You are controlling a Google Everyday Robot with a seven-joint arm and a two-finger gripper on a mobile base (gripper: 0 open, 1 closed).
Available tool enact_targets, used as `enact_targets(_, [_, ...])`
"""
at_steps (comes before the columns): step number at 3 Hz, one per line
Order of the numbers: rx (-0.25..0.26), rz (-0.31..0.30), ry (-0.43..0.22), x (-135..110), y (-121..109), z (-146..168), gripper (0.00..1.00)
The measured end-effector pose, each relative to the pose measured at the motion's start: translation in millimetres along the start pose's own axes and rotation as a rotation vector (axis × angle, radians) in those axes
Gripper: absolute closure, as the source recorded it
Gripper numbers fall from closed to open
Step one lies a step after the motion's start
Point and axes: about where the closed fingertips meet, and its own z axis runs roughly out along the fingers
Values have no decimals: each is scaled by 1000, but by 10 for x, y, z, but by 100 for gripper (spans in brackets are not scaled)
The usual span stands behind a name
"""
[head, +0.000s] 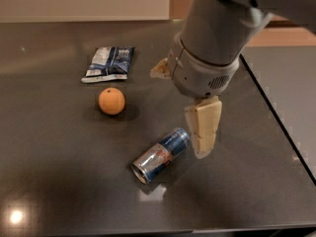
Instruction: Place redbull can upright
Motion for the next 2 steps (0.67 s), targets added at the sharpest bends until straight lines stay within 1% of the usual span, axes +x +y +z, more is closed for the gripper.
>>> enact_targets(1, [-38, -133, 10, -282, 137, 255, 0])
enact_targets(2, [-93, -233, 21, -438, 276, 550, 0])
